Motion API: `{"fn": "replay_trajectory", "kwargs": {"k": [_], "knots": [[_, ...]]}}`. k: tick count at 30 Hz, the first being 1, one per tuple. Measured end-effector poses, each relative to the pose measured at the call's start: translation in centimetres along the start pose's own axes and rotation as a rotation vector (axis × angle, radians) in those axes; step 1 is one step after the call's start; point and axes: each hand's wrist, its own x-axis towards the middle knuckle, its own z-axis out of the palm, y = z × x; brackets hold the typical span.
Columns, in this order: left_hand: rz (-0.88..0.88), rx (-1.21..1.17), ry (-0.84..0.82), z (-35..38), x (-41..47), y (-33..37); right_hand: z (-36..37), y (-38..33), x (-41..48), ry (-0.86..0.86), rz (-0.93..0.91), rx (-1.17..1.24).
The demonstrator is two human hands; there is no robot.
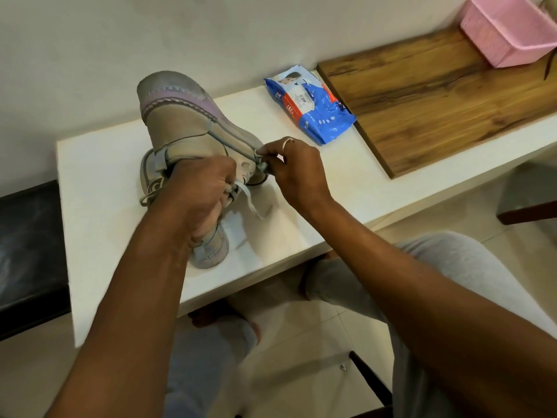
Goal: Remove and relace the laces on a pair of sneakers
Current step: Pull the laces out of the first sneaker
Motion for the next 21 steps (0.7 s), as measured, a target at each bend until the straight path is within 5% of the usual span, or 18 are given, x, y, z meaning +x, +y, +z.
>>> {"fn": "replay_trajectory", "kwargs": {"k": [12,21], "knots": [[0.026,-0.002,-0.021,0.2,-0.1,-0.2,-0.4,0.5,-0.8,-0.059,0.272,0.078],[0.001,0.024,-0.019,-0.6,0.5,-0.5,-0.3,-3.6,-0.1,-0.006,-0.217,0.069]]}}
